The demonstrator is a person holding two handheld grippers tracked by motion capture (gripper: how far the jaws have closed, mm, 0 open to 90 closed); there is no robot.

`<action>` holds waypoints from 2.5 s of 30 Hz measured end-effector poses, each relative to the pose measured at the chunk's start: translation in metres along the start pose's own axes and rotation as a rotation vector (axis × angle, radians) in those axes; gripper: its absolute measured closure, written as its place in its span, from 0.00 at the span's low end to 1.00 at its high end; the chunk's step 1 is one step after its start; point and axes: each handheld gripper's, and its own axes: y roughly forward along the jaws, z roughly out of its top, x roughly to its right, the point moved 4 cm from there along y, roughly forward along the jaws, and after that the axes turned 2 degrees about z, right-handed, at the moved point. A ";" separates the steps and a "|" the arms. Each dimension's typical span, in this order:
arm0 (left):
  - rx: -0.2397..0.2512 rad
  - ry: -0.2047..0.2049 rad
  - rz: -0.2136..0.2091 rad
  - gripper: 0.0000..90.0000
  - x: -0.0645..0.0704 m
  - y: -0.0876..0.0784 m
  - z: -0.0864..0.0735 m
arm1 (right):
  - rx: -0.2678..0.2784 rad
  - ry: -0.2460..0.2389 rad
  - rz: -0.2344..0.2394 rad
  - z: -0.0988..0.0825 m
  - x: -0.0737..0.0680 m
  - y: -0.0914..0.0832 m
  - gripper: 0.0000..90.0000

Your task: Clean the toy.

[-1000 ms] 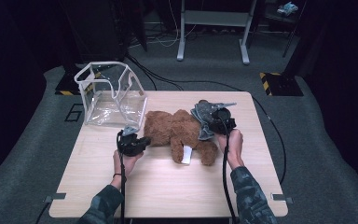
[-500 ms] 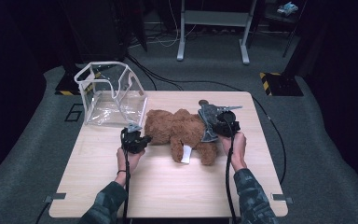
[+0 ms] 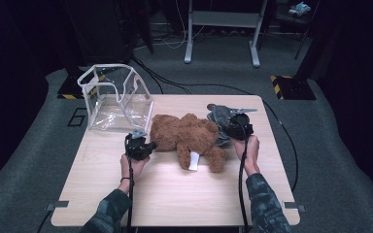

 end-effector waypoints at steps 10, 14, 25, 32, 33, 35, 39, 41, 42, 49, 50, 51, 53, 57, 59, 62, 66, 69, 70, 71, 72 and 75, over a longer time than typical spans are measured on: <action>-0.017 0.004 -0.011 0.99 -0.004 -0.002 -0.002 | -0.170 0.079 -0.138 -0.023 0.029 0.039 0.86; -0.014 0.010 -0.020 0.99 -0.004 -0.003 -0.003 | -0.126 0.113 -0.120 -0.024 0.042 0.013 0.86; -0.010 -0.005 -0.018 0.99 -0.002 -0.002 -0.005 | -0.137 0.059 0.025 -0.024 0.001 0.004 0.86; -0.013 0.000 -0.023 0.99 -0.001 -0.004 -0.004 | -0.061 0.010 0.096 -0.024 -0.020 -0.044 0.86; -0.012 -0.001 -0.022 0.99 -0.001 -0.004 -0.004 | -0.051 0.007 0.115 -0.024 -0.025 -0.048 0.86; -0.013 -0.002 -0.019 0.99 0.000 -0.003 -0.004 | -0.068 -0.030 0.146 -0.030 -0.038 -0.046 0.86; -0.016 -0.005 -0.022 0.99 -0.002 -0.003 -0.005 | -0.142 -0.043 0.111 -0.049 -0.041 -0.021 0.86; -0.014 -0.003 -0.020 0.99 -0.002 -0.003 -0.005 | -0.149 0.000 0.097 -0.055 -0.028 -0.016 0.86; -0.014 -0.001 -0.019 0.99 -0.002 -0.002 -0.005 | -0.152 0.022 0.085 -0.058 -0.022 -0.014 0.86; -0.017 -0.001 -0.019 0.99 -0.001 -0.003 -0.005 | -0.151 0.021 0.047 -0.064 -0.007 -0.036 0.86; -0.017 0.000 -0.018 0.99 -0.001 -0.003 -0.005 | -0.126 0.003 0.058 -0.061 -0.013 -0.042 0.86; -0.022 0.004 -0.017 0.99 -0.001 -0.003 -0.004 | -0.103 -0.016 0.071 -0.056 -0.019 -0.046 0.86; -0.021 0.008 -0.011 0.99 -0.001 -0.003 -0.004 | -0.083 -0.059 0.095 -0.049 -0.037 -0.050 0.86; -0.019 -0.002 -0.013 0.99 -0.001 -0.003 -0.005 | -0.125 -0.096 0.124 -0.051 -0.058 -0.031 0.86; -0.019 -0.002 -0.014 0.99 -0.001 -0.003 -0.005 | -0.141 -0.090 0.115 -0.058 -0.056 -0.022 0.86; -0.018 0.003 -0.015 0.99 -0.002 -0.003 -0.004 | -0.134 -0.056 0.106 -0.065 -0.043 -0.026 0.86; -0.019 0.004 -0.019 0.99 -0.001 -0.003 -0.004 | -0.142 -0.059 0.068 -0.068 -0.033 -0.038 0.86; -0.018 0.002 -0.013 0.99 -0.001 -0.003 -0.004 | -0.106 -0.079 0.091 -0.063 -0.043 -0.046 0.86; -0.017 0.002 -0.012 0.99 -0.001 -0.003 -0.004 | -0.100 -0.090 0.104 -0.061 -0.050 -0.047 0.86; -0.017 0.001 -0.011 0.99 0.000 -0.003 -0.004 | -0.099 -0.102 0.118 -0.058 -0.058 -0.047 0.86; -0.021 0.003 -0.012 0.99 -0.001 -0.004 -0.004 | -0.093 -0.119 0.136 -0.056 -0.067 -0.046 0.86; -0.018 0.001 -0.011 0.99 -0.001 -0.004 -0.004 | -0.111 -0.161 0.163 -0.056 -0.087 -0.034 0.86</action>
